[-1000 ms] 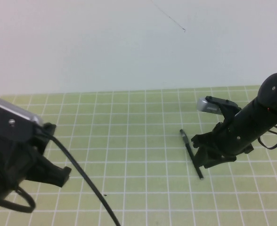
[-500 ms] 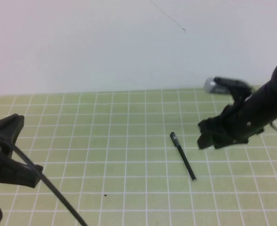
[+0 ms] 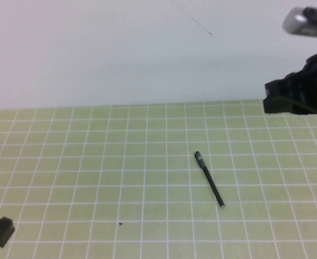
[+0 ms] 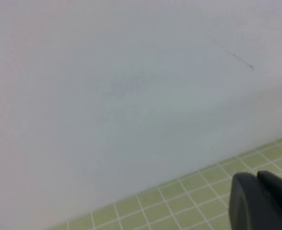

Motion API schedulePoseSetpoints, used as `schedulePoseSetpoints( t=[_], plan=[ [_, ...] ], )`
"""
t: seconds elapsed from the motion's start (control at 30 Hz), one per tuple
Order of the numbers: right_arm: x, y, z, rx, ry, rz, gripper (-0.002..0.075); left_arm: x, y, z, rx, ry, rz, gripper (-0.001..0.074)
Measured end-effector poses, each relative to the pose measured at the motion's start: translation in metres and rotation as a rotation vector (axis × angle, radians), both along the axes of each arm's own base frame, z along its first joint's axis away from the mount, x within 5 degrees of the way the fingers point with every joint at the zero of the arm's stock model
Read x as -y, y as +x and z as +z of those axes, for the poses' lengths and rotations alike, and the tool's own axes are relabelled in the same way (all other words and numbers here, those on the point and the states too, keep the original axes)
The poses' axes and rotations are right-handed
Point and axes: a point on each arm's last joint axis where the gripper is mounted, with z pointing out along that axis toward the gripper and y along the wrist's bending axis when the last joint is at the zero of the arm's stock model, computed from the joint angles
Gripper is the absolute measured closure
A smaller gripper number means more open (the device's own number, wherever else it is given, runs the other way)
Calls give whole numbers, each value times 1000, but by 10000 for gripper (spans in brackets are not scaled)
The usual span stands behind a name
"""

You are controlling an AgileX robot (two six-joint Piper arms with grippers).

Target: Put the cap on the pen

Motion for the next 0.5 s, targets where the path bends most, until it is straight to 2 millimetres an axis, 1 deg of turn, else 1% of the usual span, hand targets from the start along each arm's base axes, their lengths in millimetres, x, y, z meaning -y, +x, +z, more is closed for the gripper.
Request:
schedulePoseSetpoints(
  t=[0.17,0.33,0.43,0.5],
  plan=[
    [8,-26,28,63,-2,17,725,-8,-13,1,50,-43,-8,736],
    [18,-48,46,166,-36,10,725,-14,-22,2,90,-71,-9,736],
    [24,-60,55,235,-52,-2,726,-14,-23,2,96,-75,-9,736],
    [27,-64,60,259,-71,-3,726,-14,-23,2,96,-75,-9,736]
  ],
)
